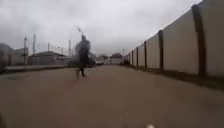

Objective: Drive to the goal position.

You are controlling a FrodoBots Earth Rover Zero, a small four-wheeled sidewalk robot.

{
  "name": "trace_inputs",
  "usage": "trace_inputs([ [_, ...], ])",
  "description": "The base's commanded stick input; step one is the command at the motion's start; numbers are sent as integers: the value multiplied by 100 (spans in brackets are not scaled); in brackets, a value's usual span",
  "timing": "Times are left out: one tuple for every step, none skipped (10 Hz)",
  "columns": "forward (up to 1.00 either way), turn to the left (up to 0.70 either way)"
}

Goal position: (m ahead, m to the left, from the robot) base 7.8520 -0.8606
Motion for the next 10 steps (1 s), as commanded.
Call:
trace_inputs([
  [100,0],
  [100,0],
  [100,0],
  [100,0],
  [100,0],
  [100,0],
  [100,0],
  [100,0],
  [100,0],
  [100,0],
])
